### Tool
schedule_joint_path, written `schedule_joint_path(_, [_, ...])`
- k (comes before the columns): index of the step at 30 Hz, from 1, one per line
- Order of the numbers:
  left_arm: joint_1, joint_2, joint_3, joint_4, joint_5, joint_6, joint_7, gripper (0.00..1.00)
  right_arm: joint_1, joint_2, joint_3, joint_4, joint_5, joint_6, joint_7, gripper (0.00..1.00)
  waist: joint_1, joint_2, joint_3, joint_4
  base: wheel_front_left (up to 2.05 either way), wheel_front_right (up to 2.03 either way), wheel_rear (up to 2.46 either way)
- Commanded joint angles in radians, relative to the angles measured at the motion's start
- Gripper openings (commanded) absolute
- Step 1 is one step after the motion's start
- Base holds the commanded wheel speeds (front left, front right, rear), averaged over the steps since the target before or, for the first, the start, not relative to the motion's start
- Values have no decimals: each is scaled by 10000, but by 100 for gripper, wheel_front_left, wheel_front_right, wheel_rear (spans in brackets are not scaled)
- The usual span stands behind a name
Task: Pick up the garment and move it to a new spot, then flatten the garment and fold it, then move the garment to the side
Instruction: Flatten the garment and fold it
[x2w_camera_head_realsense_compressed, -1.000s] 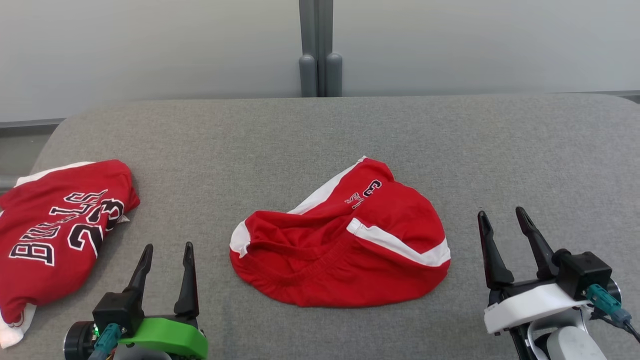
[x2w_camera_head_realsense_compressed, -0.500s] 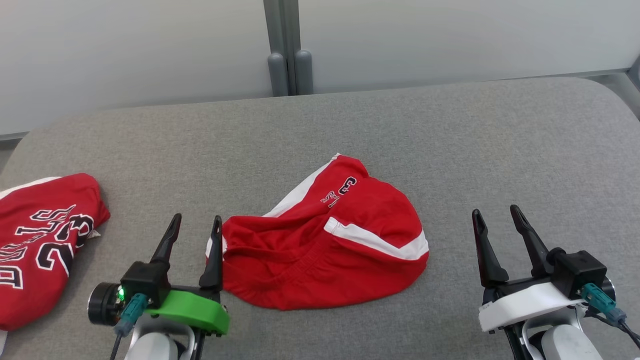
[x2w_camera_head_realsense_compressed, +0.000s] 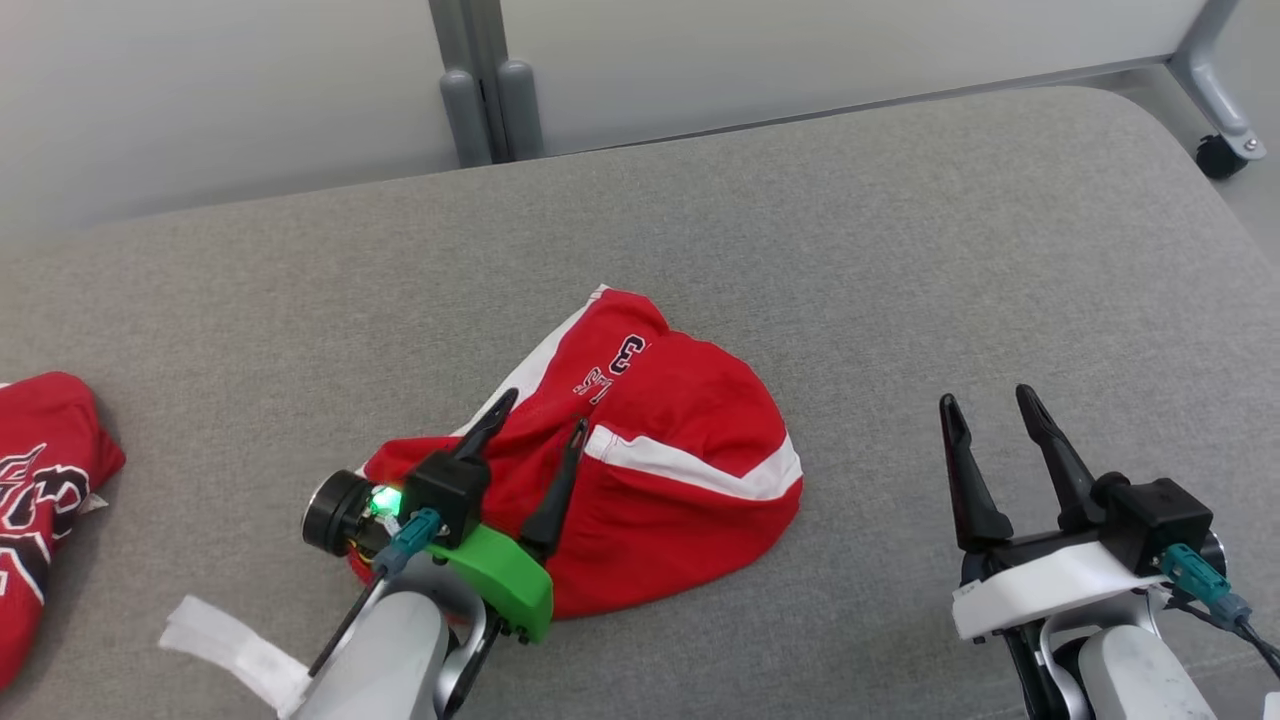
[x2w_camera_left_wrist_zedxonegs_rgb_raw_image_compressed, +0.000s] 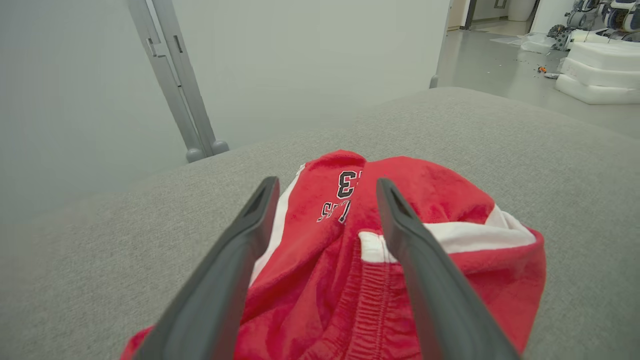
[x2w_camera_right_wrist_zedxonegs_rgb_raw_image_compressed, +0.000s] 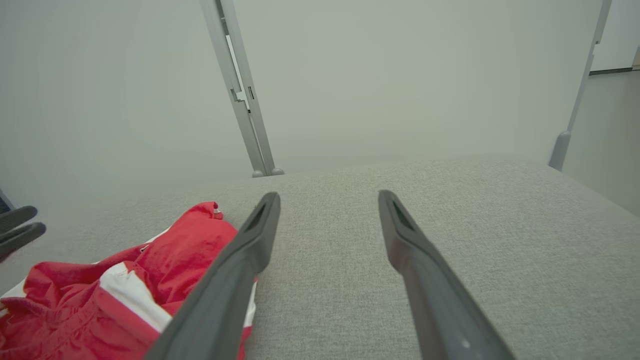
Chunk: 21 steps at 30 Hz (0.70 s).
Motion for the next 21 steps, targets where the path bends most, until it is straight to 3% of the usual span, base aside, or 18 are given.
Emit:
schedule_joint_path(1, [-255, 131, -240, 167, -182, -16, 88, 100, -170, -9, -27, 3, 23, -14, -2, 100, 0, 0, 253, -282, 0, 0, 0])
schedule_joint_path(6, [-738, 418, -1303, 817, -747, -18, 456, 100, -241, 38, -124, 7, 46, -14, -2, 100, 0, 0, 469, -547, 0, 0, 0])
schedule_joint_path(14, [-1103, 563, -2160, 1623, -1540, -17, 666, 100, -335, 89, -166, 14, 66, -14, -2, 100, 0, 0, 626, -763, 0, 0, 0])
schedule_joint_path(15, [-1129, 554, -2273, 1688, -1624, -17, 653, 76, -336, 101, -178, -3, 56, -14, -2, 100, 0, 0, 638, -769, 0, 0, 0])
schedule_joint_path(16, [-1162, 537, -2336, 1733, -1692, -17, 627, 30, -332, 111, -189, -19, 44, -14, -2, 100, 0, 0, 645, -768, 0, 0, 0])
schedule_joint_path(17, [-1212, 525, -2435, 1781, -1759, -17, 583, 7, -319, 123, -215, -40, 30, -14, -2, 100, 0, 0, 652, -759, 0, 0, 0])
schedule_joint_path(18, [-1238, 517, -2514, 1820, -1807, -17, 575, 0, -313, 129, -235, -43, 28, -14, -2, 100, 0, 0, 655, -749, 0, 0, 0])
schedule_joint_path(21, [-1306, 517, -2721, 1872, -1997, -18, 399, 0, -305, 134, -261, -23, 14, -14, -2, 100, 0, 0, 653, -700, 0, 0, 0])
